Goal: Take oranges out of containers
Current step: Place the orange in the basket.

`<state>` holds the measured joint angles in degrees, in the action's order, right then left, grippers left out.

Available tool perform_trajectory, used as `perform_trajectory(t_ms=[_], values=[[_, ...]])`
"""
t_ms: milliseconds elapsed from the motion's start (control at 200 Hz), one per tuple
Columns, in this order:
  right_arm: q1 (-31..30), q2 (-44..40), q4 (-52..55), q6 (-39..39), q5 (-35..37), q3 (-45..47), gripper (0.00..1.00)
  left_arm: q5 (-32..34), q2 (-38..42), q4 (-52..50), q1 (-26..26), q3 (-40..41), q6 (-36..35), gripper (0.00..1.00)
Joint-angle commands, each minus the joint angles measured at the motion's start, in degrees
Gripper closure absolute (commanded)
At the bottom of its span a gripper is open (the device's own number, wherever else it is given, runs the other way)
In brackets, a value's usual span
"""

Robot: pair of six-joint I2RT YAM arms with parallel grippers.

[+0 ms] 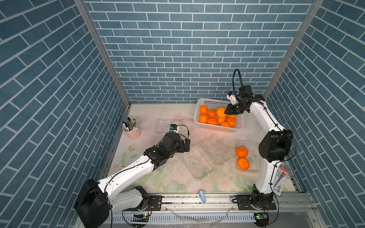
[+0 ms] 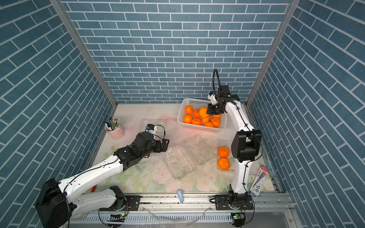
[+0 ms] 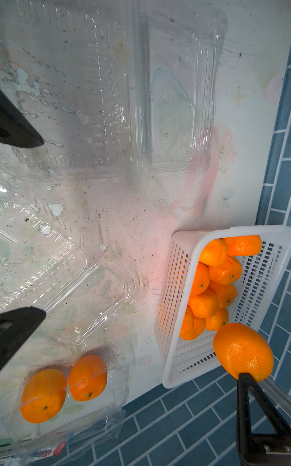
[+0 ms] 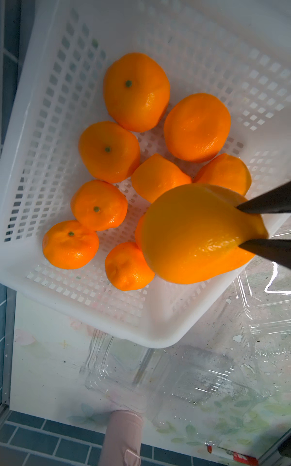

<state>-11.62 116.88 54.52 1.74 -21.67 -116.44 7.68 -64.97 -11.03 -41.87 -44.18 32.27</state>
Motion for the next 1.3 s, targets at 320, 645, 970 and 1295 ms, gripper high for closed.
perform_trajectory(t_ms=[320,645,970,1295], values=[[-4.6,11.1,6.7,10.3,9.2,-13.9,0.87,1.0,0.5,-2.4,1.0,-1.0,-1.2,0.01],[-6.9,18.9,8.4,14.5,16.2,-22.6,0.88,1.2,1.2,-3.1,1.4,-1.0,-1.2,0.01],[-11.4,17.1,-2.5,24.0,30.5,-14.8,0.91,0.9,-0.2,-3.4,1.5,-1.9,-1.5,0.01],[-14.2,14.6,-10.8,29.0,34.5,-6.3,0.79,1.1,-0.5,-3.8,1.7,-1.8,-1.5,0.01]])
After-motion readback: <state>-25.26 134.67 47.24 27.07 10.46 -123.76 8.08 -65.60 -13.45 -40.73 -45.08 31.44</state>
